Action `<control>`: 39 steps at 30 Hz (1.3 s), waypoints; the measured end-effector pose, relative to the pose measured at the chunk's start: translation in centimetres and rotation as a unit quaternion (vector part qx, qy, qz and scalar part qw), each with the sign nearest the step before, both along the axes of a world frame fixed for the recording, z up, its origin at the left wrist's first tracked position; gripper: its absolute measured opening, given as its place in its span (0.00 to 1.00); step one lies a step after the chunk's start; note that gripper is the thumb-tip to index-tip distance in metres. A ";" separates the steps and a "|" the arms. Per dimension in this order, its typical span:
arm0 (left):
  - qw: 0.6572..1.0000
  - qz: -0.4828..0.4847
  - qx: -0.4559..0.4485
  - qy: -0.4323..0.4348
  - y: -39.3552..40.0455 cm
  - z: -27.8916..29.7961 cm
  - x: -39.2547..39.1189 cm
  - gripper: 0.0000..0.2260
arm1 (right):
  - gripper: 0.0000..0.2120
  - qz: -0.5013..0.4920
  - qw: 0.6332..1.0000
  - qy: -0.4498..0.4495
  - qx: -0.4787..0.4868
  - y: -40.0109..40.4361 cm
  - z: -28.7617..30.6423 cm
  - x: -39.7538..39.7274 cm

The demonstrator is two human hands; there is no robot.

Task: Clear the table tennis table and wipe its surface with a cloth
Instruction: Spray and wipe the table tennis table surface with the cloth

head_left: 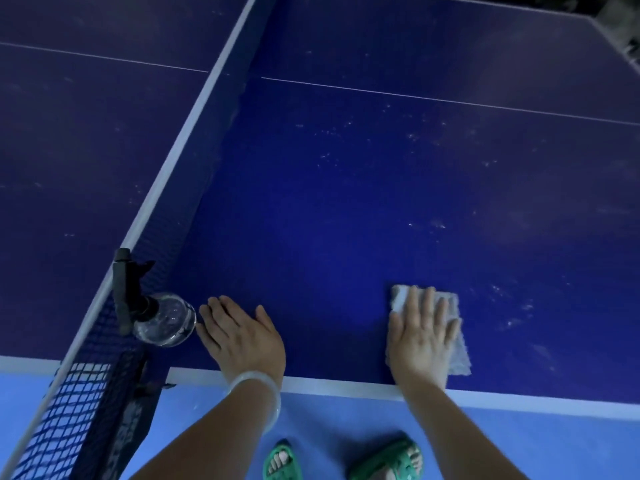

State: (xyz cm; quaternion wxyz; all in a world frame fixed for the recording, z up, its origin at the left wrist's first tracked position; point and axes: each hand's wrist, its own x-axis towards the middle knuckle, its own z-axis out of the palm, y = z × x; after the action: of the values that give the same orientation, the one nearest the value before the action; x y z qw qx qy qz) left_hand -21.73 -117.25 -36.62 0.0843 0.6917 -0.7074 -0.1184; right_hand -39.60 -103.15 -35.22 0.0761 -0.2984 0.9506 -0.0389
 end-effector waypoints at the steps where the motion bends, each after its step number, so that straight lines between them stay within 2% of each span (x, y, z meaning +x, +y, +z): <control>1: 1.000 0.000 -0.003 0.002 0.0 0.0 -0.1 0.28 | 0.27 0.048 0.999 0.015 -0.004 -0.4 0.0 1.7; 4: 1.000 0.002 0.001 0.004 0.0 0.1 0.0 0.28 | 0.27 0.256 0.966 0.012 0.027 0.5 -0.1 4.8; 6: 1.000 0.002 0.006 0.017 -0.1 0.1 0.2 0.28 | 0.26 0.314 0.948 0.017 0.049 2.9 -0.4 3.1; 9: 0.998 0.009 0.015 0.065 -0.1 0.1 0.7 0.27 | 0.28 0.276 0.959 0.044 0.051 6.4 -0.6 -1.3; 13: 0.988 0.018 0.028 0.149 -0.6 0.6 1.1 0.24 | 0.29 0.161 0.986 0.015 0.048 7.8 -0.2 -5.9; 16: 0.976 -0.065 0.038 0.204 0.5 1.7 -0.8 0.23 | 0.30 0.106 0.994 0.019 0.030 6.3 -0.1 -7.0; 18: 0.975 -0.120 0.053 0.177 1.8 2.3 -4.2 0.25 | 0.30 0.116 0.992 0.021 0.047 5.5 0.1 -6.9; 20: 0.982 -0.142 0.068 0.104 3.0 2.5 -8.2 0.28 | 0.30 0.196 0.978 0.023 0.067 5.9 0.1 -6.7; 23: 0.992 -0.103 0.070 0.000 3.9 1.9 -12.2 0.33 | 0.28 0.353 0.932 0.006 0.081 8.4 0.0 -8.4; 25: 0.993 -0.092 0.046 -0.055 4.2 1.0 -12.8 0.34 | 0.29 0.388 0.916 0.014 0.105 10.2 0.2 -11.1; 27: 0.992 -0.091 0.021 -0.083 4.5 0.4 -12.9 0.35 | 0.31 0.321 0.940 0.033 0.111 11.4 0.4 -14.1; 29: 0.991 -0.086 0.021 -0.097 4.5 0.2 -13.1 0.35 | 0.33 0.181 0.979 0.021 0.085 11.1 0.6 -15.6; 31: 0.990 -0.082 0.034 -0.106 4.3 0.1 -13.2 0.35 | 0.33 0.124 0.990 0.030 0.052 9.3 0.2 -14.7; 33: 0.989 -0.078 0.042 -0.120 4.2 0.1 -13.2 0.35 | 0.31 0.201 0.978 0.022 0.058 6.6 -0.2 -13.0; 36: 0.990 -0.071 0.042 -0.118 4.2 0.3 -13.2 0.35 | 0.29 0.377 0.925 0.013 0.039 3.3 -0.3 -12.7; 38: 0.991 -0.071 0.033 -0.111 4.3 0.4 -13.3 0.33 | 0.29 0.462 0.881 0.062 0.078 2.2 -0.2 -15.4; 39: 0.991 -0.072 0.031 -0.111 4.4 0.4 -13.2 0.34 | 0.32 0.474 0.870 0.090 0.101 1.9 -0.4 -17.2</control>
State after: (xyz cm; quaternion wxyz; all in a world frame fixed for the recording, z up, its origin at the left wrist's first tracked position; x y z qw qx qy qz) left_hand -34.97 -112.89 -36.24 -0.0251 0.6504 -0.7560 -0.0690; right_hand -56.85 -101.20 -35.65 0.0291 -0.7061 0.6964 0.1251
